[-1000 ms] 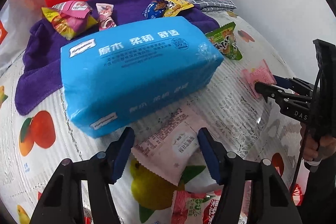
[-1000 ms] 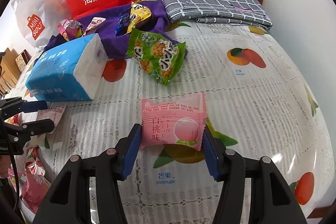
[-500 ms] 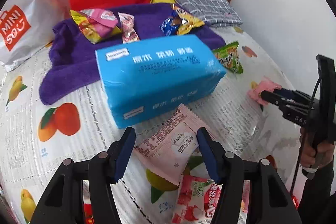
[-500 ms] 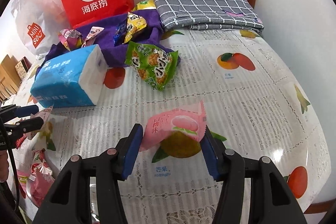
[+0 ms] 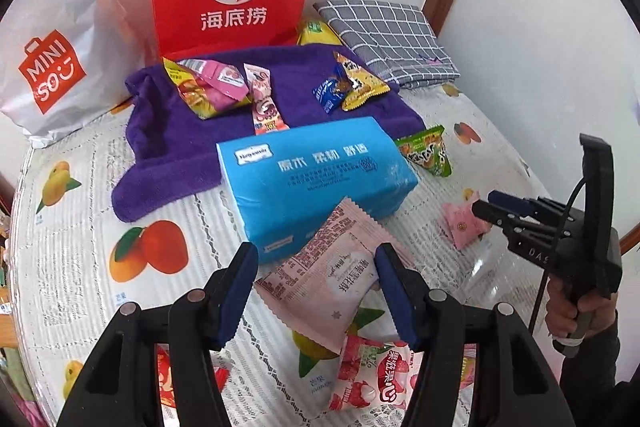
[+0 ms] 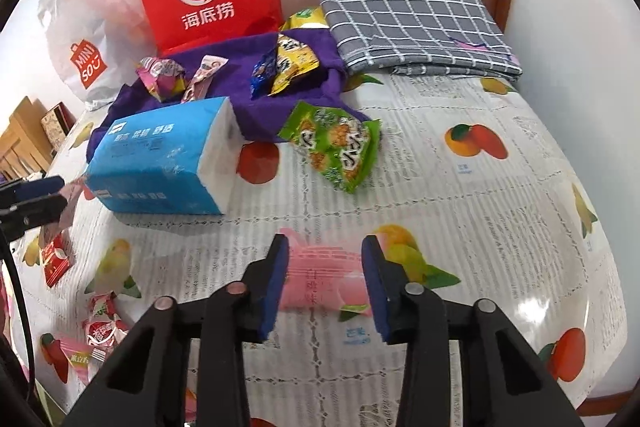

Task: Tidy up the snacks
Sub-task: 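Close the right tool on the pink peach candy and lift it, then carry the pink peach candy with the right tool over the purple towel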

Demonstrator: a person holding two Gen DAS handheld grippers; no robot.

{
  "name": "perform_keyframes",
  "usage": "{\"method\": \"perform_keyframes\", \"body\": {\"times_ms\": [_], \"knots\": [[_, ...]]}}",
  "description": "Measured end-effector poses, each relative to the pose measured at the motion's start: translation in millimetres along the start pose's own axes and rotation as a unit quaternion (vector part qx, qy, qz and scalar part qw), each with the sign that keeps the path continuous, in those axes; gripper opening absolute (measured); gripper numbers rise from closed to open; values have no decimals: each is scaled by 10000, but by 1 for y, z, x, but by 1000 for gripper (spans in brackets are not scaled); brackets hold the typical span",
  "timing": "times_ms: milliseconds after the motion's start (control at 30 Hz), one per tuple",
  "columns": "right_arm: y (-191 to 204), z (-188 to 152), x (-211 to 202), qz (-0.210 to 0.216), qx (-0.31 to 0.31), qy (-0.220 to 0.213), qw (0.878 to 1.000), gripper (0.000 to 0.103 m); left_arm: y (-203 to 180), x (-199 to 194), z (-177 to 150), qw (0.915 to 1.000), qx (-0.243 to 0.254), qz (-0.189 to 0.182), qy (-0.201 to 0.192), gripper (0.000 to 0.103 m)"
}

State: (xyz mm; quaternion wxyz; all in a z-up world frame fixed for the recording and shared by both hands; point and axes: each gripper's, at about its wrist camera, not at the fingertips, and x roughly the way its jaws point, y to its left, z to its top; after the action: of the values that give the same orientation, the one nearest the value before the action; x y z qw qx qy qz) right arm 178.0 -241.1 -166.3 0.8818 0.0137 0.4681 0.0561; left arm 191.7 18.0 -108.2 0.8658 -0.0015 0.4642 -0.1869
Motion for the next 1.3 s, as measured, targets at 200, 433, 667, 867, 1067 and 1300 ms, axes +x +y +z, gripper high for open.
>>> {"method": "perform_keyframes", "body": {"times_ms": [200, 433, 667, 867, 1067, 1300], "knots": [[-2, -4, 7, 11, 34, 84, 10000, 56, 8, -1, 0, 9999, -106, 22, -12, 59], [-15, -11, 38, -120, 349, 234, 9990, 70, 13, 4, -4, 9998, -197, 16, 85, 59], [-2, -18, 42, -291, -44, 137, 9995, 57, 14, 3, -1, 9996, -254, 33, 67, 59], [-4, -17, 38, -137, 20, 181, 9997, 53, 10, 1, -1, 9996, -270, -14, 48, 59], [3, -14, 22, -101, -37, 22, 9999, 53, 5, -3, 0, 9997, -241, 3, 13, 59], [6, 0, -1, -52, 6, -231, 9997, 53, 5, -15, 7, 9996, -245, 45, -121, 59]]}}
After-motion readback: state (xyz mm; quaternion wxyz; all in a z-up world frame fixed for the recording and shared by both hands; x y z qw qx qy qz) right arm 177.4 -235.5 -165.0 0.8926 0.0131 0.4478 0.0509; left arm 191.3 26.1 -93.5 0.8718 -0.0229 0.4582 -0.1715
